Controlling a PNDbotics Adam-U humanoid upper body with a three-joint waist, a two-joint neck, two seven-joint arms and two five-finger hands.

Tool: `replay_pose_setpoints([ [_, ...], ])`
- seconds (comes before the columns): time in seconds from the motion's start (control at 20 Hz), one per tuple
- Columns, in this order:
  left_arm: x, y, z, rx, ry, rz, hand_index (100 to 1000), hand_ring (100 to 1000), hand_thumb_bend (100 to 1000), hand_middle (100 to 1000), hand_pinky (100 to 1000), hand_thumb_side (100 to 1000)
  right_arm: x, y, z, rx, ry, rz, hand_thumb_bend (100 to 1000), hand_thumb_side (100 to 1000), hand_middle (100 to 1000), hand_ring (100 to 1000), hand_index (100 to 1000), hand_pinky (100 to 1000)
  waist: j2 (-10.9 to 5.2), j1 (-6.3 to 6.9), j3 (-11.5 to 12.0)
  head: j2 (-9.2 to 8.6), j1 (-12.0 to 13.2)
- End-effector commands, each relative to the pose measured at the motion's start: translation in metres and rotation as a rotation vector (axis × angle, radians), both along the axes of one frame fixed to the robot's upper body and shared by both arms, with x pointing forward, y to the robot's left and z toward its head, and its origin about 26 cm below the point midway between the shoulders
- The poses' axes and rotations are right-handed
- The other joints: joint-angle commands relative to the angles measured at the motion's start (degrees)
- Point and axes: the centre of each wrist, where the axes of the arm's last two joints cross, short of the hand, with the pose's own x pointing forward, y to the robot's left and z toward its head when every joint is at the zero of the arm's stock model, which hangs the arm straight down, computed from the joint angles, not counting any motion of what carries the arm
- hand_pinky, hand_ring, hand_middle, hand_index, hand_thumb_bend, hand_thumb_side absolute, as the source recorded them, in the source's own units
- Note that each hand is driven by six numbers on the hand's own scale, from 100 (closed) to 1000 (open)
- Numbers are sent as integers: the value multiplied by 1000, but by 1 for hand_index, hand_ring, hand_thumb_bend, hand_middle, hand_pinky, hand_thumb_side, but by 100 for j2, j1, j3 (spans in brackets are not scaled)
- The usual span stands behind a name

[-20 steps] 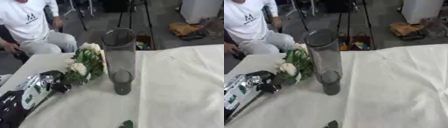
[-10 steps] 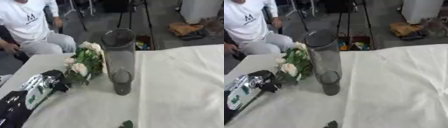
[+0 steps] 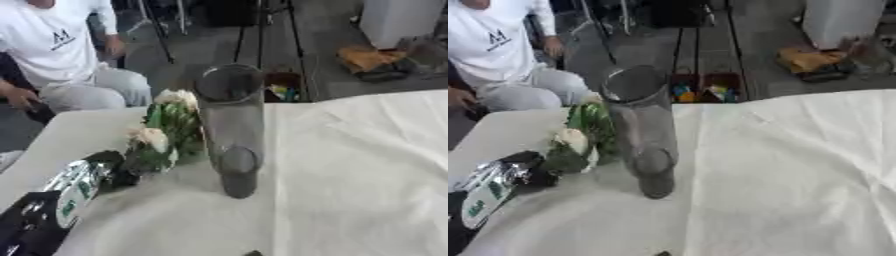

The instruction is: Arrange flowers into the vase.

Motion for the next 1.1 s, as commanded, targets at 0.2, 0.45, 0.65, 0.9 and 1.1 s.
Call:
replay_pose_setpoints([
  [0.2,-1,7,-1,23,-17,5,131,100,100,100,100,738,-3,1,7,-26,-16,-8,100,1000,645,730,714,618,-85,-60,23,46,3],
  [0.45,-5,2,24,-4,-140,-26,111,100,100,100,100,666,-3,1,7,-26,-13,-5,100,1000,645,730,714,618,-98,-81,33,53,14],
  [0.65,-9,-2,35,2,-220,-38,106,100,100,100,100,656,-3,2,6,-25,-12,-3,100,1000,645,730,714,618,-113,-97,29,50,11],
  [0.9,-14,-2,54,-41,-263,-62,100,100,100,100,100,652,-3,2,6,-23,-10,-1,100,1000,645,730,715,618,-133,-107,39,65,-2],
  [1.1,-20,1,71,-78,-303,-52,100,100,100,100,100,624,-3,1,6,-22,-10,-1,100,1000,645,730,715,619,-140,-114,40,87,-16],
])
